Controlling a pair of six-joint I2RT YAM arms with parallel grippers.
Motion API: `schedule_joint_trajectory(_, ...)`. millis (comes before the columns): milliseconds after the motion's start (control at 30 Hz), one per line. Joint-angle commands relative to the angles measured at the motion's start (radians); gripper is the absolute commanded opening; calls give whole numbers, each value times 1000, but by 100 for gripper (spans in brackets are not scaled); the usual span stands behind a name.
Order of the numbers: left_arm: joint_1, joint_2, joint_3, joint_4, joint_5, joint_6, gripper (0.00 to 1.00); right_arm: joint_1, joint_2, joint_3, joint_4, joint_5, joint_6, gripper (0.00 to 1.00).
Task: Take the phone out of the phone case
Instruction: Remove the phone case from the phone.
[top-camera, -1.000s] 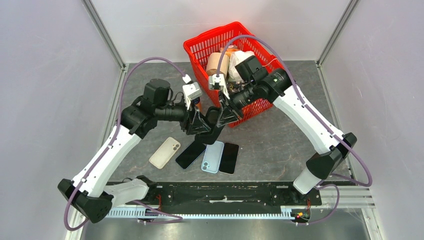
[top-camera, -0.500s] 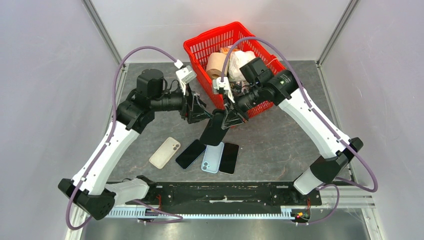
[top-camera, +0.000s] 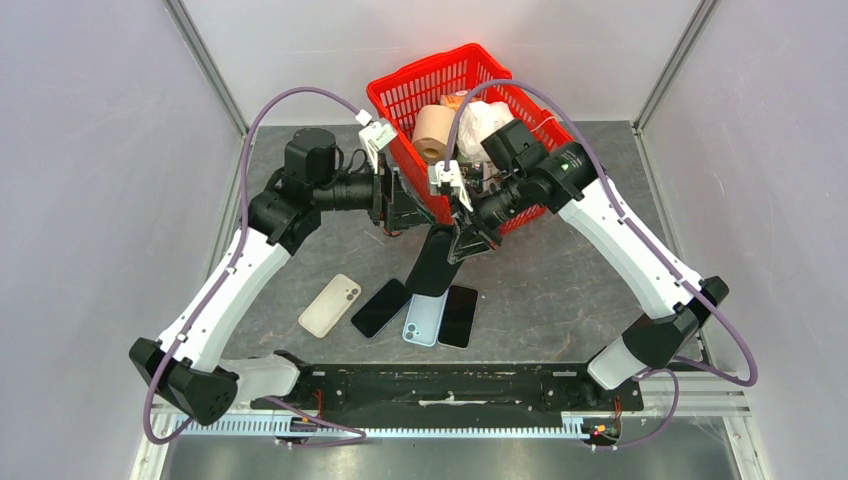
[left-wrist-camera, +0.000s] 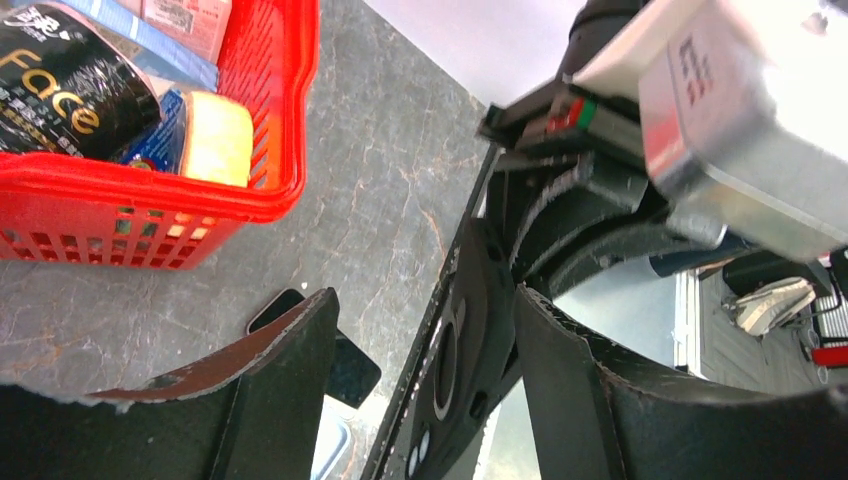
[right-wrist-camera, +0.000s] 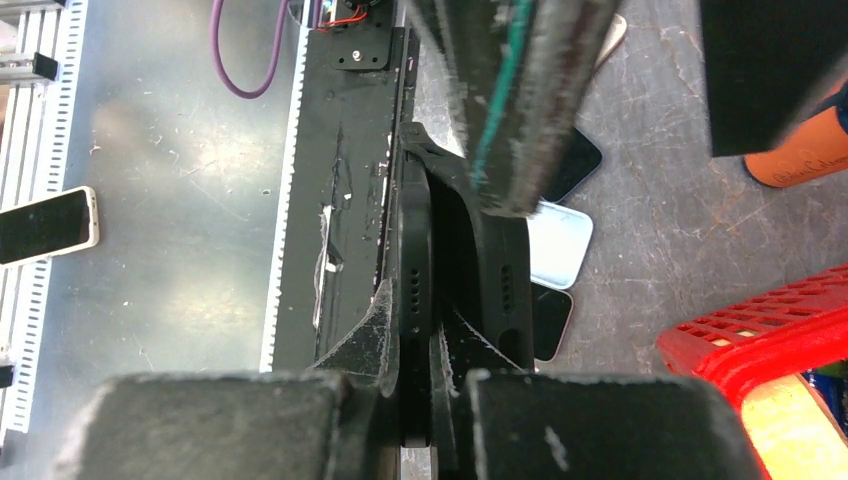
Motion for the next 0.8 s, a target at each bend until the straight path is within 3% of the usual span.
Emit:
schedule_joint_trajectory(0, 10, 10, 15, 99, 15, -71, 71, 9, -43, 0, 24, -66, -24, 0)
schedule_joint_trajectory(767, -29, 8, -81, 154, 68, -96, 70, 10, -1, 59, 62, -25, 38, 0)
